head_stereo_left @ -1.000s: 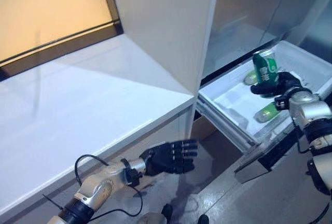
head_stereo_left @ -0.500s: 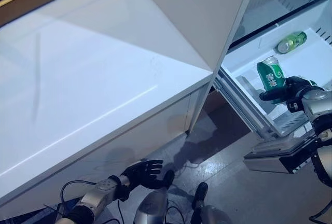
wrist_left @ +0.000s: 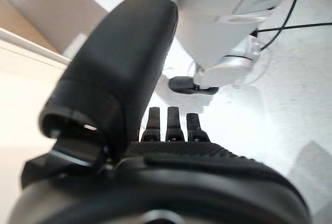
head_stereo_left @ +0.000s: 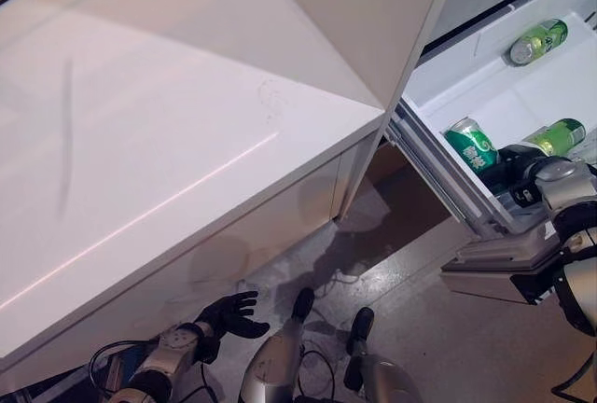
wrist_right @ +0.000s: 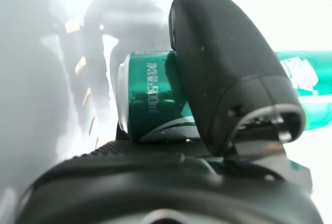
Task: Put drinks into fridge and close the fridge
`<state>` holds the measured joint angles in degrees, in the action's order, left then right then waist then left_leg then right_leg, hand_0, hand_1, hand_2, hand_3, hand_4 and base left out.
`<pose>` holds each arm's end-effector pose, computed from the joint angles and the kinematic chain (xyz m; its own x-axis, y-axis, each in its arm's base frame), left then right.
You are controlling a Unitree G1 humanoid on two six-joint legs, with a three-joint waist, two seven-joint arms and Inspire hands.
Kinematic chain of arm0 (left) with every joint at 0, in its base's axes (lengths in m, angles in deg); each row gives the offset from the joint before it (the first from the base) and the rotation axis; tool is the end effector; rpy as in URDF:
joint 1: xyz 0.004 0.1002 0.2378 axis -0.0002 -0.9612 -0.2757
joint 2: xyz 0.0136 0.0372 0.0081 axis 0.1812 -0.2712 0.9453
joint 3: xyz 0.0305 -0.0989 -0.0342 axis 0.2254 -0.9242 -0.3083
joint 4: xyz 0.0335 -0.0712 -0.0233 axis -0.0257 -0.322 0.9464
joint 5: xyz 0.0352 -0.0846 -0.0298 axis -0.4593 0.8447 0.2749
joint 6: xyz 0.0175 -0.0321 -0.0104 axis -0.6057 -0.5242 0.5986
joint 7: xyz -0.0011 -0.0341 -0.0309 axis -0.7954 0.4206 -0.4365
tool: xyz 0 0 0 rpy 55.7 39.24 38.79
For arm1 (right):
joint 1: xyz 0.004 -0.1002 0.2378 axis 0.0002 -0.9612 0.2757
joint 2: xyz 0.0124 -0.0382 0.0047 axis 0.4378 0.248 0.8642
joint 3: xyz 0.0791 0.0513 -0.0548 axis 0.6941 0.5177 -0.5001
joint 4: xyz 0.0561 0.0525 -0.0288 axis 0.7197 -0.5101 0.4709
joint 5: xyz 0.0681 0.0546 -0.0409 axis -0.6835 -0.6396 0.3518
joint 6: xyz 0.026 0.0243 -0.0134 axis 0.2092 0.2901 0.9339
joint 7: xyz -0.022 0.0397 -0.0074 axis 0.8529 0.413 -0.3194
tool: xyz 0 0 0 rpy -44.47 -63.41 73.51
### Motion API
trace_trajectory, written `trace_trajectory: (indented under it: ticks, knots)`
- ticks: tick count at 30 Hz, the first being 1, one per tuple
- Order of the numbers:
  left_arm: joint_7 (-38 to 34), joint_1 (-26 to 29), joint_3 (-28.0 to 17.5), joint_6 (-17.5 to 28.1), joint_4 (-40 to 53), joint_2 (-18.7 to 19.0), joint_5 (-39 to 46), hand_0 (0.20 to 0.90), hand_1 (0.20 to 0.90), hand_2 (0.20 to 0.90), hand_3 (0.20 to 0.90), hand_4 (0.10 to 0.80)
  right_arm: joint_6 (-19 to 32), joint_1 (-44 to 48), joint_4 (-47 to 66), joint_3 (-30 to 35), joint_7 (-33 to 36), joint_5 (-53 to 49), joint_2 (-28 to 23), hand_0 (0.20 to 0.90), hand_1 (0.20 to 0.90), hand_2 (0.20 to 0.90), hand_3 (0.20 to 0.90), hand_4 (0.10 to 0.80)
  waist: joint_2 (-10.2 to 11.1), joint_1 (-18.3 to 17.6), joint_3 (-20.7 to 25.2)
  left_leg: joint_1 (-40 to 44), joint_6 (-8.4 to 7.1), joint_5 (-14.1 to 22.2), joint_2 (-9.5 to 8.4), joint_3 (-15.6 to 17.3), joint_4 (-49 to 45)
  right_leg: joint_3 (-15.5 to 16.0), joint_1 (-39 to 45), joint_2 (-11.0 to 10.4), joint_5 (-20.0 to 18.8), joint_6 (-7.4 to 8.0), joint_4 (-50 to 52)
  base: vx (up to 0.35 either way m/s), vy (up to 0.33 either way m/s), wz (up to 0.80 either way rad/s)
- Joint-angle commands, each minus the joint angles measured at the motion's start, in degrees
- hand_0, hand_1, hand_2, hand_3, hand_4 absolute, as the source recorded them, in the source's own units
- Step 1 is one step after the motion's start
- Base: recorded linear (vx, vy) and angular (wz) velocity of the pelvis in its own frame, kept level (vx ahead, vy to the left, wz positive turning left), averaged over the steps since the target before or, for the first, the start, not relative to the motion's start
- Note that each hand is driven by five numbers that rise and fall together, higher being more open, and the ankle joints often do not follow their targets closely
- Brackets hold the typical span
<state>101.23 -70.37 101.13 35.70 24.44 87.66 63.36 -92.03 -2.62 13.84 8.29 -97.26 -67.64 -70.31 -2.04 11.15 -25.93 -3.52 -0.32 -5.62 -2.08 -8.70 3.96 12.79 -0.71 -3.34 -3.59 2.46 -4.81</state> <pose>0.1695 0.2511 -0.0617 0.6353 -0.1311 -0.7611 0.2697 0.9611 0.0596 0.3284 -0.3234 0.1897 0.8434 -0.3284 -0.4252 -0.0590 0.7300 -0.6809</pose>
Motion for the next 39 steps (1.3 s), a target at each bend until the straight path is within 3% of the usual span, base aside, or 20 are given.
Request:
trace_trajectory:
  ticks: [1, 2, 3, 10, 15, 20, 23, 27, 29, 36, 39]
  knots:
    - [-0.5, -0.5, -1.3, 1.1, -0.1, -0.1, -1.3, 0.9, 0.9, 0.9, 0.9, 0.8, -0.3, 10.2, -0.1, -5.4, -0.8, 3.0, -4.1, 0.665, 0.665, 0.665, 0.625, 0.525, 0.4, 0.1, 1.4, -3.6, 0.82, 2.5, -1.13, 4.9, -4.4, -1.2, -5.1, 1.1, 2.0, -1.04, 7.9, -0.037, 0.008, -0.08]
    - [-0.5, -0.5, -1.3, 1.1, 0.1, -0.1, -1.1, 0.9, 0.9, 0.9, 0.9, 0.8, -0.3, 10.3, -0.4, -5.5, -0.9, 3.0, -3.9, 0.869, 0.869, 0.869, 0.864, 0.764, 0.3, 0.1, 1.4, -3.7, 0.79, 2.5, -1.11, 5.0, -4.4, -1.2, -5.2, 1.1, 1.9, -1.01, 7.8, -0.041, 0.008, -0.06]
    - [-0.5, -0.5, -1.4, 1.2, 0.3, -0.2, -1.0, 0.9, 0.9, 0.9, 0.9, 0.8, -0.6, 10.3, -0.5, -5.6, -0.9, 2.9, -3.7, 0.9, 0.9, 0.9, 0.9, 0.8, 0.3, 0.2, 1.3, -3.8, 0.77, 2.4, -1.14, 5.0, -4.3, -1.1, -5.2, 1.1, 1.9, -1.02, 7.8, -0.038, 0.005, -0.03]
    - [-0.7, -0.8, -1.7, 1.2, 1.7, -0.3, -1.4, 0.9, 0.9, 0.9, 0.9, 0.8, 1.6, 10.0, 3.3, -4.7, 1.6, -0.6, -3.0, 0.9, 0.9, 0.9, 0.9, 0.8, 1.0, -0.1, 1.7, -3.3, 0.6, 2.4, -0.77, 5.6, -3.9, -1.2, -5.3, 1.2, 1.9, -0.95, 8.0, -0.023, 0.005, 0.0]
    - [-1.3, -2.5, -3.2, 0.1, 2.6, -0.2, -3.0, 0.9, 0.9, 0.9, 0.9, 0.8, 4.2, 5.9, 13.8, -2.0, 3.6, -7.4, -6.7, 0.9, 0.9, 0.9, 0.9, 0.8, 2.4, -1.6, 3.1, -1.9, 0.48, 2.7, -0.36, 6.4, -3.5, -1.8, -4.4, 1.4, 1.9, -0.8, 8.1, 0.012, 0.009, -0.02]
    - [-2.0, -4.7, -5.1, 0.4, 0.3, -0.6, -6.0, 0.9, 0.9, 0.9, 0.9, 0.8, 7.6, -3.2, 27.2, 6.6, 7.7, -18.0, -10.5, 0.9, 0.9, 0.9, 0.9, 0.8, 4.1, -3.8, 5.2, 0.3, 0.54, 3.5, 0.03, 7.4, -3.3, -2.9, -2.8, 1.7, 2.1, -0.56, 7.9, 0.067, -0.003, -0.12]
    - [-2.5, -6.3, -6.4, 0.9, -2.5, -1.5, -7.6, 0.9, 0.9, 0.9, 0.9, 0.8, 14.8, -10.6, 35.9, 16.9, 14.6, -25.5, -11.2, 0.9, 0.9, 0.9, 0.9, 0.8, 5.0, -5.6, 7.1, 1.9, 0.75, 4.3, 0.18, 8.0, -3.2, -4.0, -1.6, 1.9, 2.4, -0.36, 7.8, 0.081, -0.018, -0.11]
    - [-2.9, -7.4, -7.2, 2.1, -7.5, -4.3, -9.7, 0.9, 0.9, 0.9, 0.9, 0.8, 24.9, -22.8, 48.2, 32.6, 28.8, -25.2, -6.0, 0.9, 0.9, 0.9, 0.9, 0.8, 4.9, -8.3, 10.7, 4.3, 1.15, 5.7, 0.07, 8.9, -3.0, -5.8, 0.0, 1.9, 2.9, 0.19, 7.6, 0.105, -0.005, -0.15]
    - [-2.8, -7.3, -7.2, 2.3, -8.9, -5.2, -10.4, 0.9, 0.9, 0.9, 0.9, 0.8, 26.8, -26.2, 50.3, 35.7, 32.9, -23.8, -3.7, 0.9, 0.9, 0.9, 0.9, 0.8, 4.7, -9.0, 11.8, 4.9, 1.25, 6.2, -0.03, 9.3, -3.0, -6.4, 0.5, 1.8, 3.0, 0.41, 7.3, 0.09, 0.018, -0.18]
    - [-3.1, -7.4, -5.5, 2.0, -10.5, -7.1, -12.3, 0.9, 0.9, 0.9, 0.9, 0.8, 27.5, -32.5, 49.2, 38.5, 38.4, -26.3, 1.7, 0.9, 0.9, 0.9, 0.9, 0.8, 4.2, -10.1, 14.3, 6.9, 1.62, 7.8, -0.2, 10.3, -4.1, -7.8, 2.1, 1.4, 3.5, 0.65, 7.5, 0.102, -0.004, -0.17]
    - [-2.9, -7.6, -4.1, 1.5, -9.4, -7.9, -14.2, 0.9, 0.9, 0.9, 0.9, 0.8, 26.4, -35.9, 48.0, 38.4, 34.3, -34.8, 6.9, 0.9, 0.9, 0.9, 0.9, 0.8, 4.1, -10.3, 14.2, 7.1, 2.14, 9.9, -0.55, 10.3, -8.6, -8.2, 2.9, 0.7, 4.9, 0.07, 10.4, 0.219, -0.05, -0.28]
